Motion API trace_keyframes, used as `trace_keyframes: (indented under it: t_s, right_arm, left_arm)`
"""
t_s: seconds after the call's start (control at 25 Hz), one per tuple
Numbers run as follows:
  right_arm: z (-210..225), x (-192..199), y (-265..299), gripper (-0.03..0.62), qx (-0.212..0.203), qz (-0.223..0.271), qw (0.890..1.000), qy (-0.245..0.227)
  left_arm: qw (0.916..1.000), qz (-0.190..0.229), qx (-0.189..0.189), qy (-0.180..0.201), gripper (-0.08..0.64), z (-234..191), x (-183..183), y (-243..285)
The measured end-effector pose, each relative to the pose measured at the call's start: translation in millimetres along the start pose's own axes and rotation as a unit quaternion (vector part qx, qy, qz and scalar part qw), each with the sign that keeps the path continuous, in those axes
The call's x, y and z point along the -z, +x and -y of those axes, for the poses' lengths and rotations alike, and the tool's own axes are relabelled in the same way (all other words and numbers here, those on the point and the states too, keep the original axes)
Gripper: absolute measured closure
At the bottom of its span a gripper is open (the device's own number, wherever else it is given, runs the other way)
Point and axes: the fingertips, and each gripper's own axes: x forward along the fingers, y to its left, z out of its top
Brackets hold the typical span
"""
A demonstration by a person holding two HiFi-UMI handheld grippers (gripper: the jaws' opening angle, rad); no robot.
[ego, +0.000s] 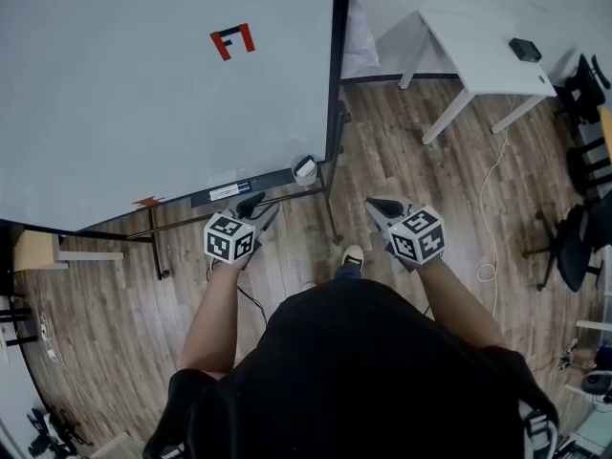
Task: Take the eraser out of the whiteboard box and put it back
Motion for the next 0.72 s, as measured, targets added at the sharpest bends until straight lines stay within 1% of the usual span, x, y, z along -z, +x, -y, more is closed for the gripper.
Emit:
trace_keyframes:
  t_s: [0.2,0.72]
  right_arm:
    - [-8.4,1.9,-1.4,0.598,0.002,0.002,1.000,0.000]
    - [-31.2,8.0,-3.2,0.598,0.006,0.004,1.000,0.002]
  left_arm:
    - [1.0000,0.001,0.002,-0.005,0.376,3.7,8.7,-13.8]
    - [1.0000,0.000,0.002,0.002,0.376,13.9,26.3,-40.8]
